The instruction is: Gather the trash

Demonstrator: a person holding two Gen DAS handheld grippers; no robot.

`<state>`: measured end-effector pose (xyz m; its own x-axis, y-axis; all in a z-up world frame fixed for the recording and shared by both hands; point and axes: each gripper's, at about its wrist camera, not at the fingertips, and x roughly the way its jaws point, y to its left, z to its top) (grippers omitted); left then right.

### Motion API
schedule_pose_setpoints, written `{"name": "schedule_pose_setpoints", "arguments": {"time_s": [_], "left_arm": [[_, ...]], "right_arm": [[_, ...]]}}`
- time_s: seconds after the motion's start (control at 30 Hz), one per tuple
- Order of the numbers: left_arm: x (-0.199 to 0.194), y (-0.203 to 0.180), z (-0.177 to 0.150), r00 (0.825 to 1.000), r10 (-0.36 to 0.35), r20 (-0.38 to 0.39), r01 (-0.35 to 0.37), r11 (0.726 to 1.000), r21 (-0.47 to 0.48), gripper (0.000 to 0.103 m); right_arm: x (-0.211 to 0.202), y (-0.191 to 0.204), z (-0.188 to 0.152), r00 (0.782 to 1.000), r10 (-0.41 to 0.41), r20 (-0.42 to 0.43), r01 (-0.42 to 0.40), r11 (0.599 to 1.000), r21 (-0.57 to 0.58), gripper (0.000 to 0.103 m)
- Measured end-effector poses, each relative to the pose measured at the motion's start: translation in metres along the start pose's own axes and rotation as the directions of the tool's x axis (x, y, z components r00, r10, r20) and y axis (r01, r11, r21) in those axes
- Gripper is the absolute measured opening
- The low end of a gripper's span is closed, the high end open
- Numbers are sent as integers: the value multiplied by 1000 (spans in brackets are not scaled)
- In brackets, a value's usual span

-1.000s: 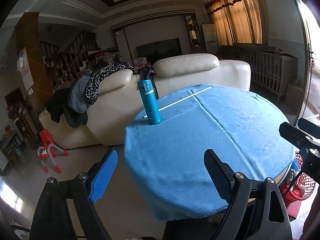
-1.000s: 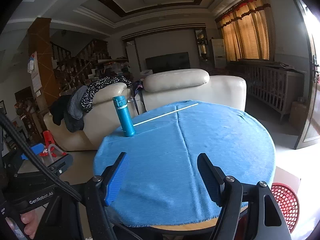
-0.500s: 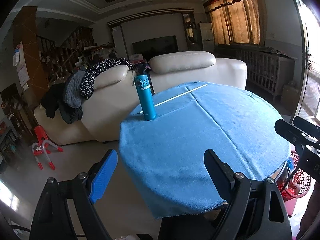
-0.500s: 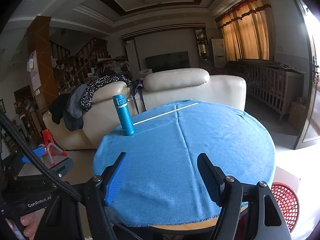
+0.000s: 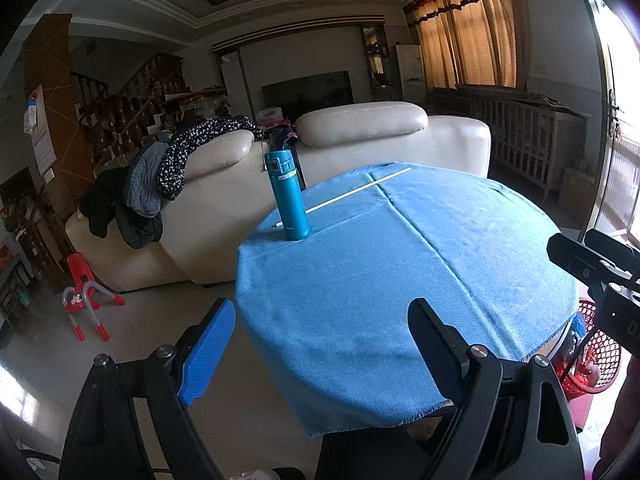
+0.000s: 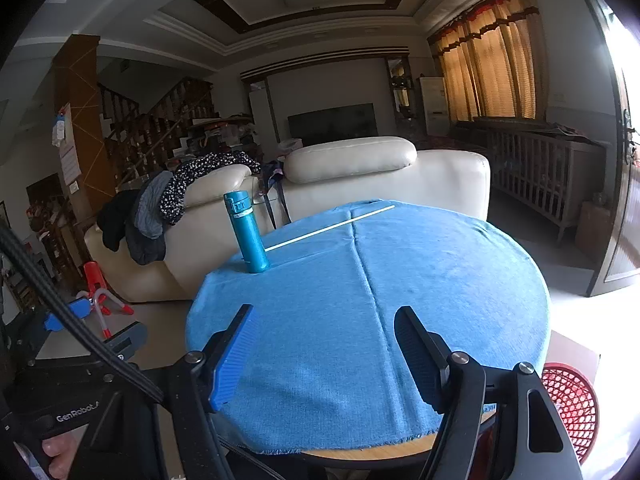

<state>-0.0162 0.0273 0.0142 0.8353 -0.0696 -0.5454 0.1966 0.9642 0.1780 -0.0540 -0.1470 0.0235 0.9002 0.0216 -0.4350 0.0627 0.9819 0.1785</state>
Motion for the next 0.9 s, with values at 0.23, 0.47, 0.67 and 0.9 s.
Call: {"name": "schedule_pose_setpoints", "arguments": {"time_s": [0.23,0.47,0.67,0.9], "left_arm": [[0,-1,1,1000,-4,-2,4,1000,6,89],[-1,-1,1,1000,-5,-2,5,1000,4,89],[-1,-1,1,1000,-7,-1,7,1000,5,89],[-1,0,2,1000,-9,3,9,1000,10,89]], "right_arm": [[1,-1,0,1000,-1,-7,1,1000,6,74],[3,0,-1,1000,-1,-9,2,1000,8,74],[3,1,-1,1000,-3,-7,4,1000,10,74],[4,2,-2,1000,-3,-12,3,1000,10,74]]}}
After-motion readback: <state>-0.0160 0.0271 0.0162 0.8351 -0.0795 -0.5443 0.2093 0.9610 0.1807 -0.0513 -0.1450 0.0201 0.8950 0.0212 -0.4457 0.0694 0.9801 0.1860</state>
